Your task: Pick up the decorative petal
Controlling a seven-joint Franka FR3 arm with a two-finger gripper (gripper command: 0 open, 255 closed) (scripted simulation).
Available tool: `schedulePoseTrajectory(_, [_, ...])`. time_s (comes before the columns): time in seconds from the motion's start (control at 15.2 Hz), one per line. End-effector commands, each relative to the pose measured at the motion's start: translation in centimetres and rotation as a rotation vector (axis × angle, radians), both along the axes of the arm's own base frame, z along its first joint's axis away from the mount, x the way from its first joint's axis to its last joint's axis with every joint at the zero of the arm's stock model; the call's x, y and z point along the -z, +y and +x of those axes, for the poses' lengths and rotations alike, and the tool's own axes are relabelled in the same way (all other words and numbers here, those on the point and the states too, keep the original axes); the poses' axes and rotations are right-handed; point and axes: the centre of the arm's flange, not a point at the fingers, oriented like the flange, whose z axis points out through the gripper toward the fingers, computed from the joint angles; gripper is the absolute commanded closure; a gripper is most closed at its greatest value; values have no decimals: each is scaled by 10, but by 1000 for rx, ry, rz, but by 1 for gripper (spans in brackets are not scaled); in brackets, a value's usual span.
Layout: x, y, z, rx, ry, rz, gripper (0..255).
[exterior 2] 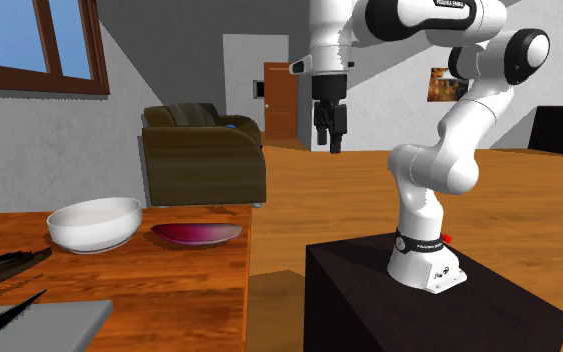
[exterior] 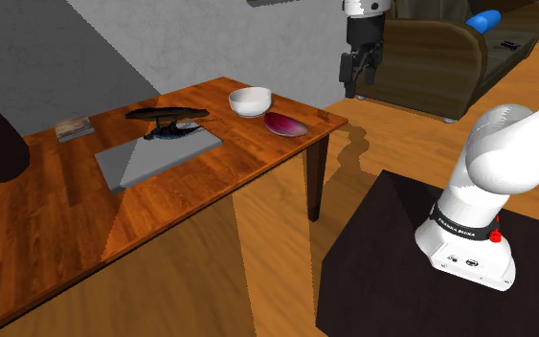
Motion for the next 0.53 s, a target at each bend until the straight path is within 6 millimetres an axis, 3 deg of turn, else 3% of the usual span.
schedulePoseTrajectory(0.0, [0, 0, 0, 0, 0, 0, 0])
schedulePoseTrajectory(0.46, [50, 56, 84, -1, 21, -265, 0])
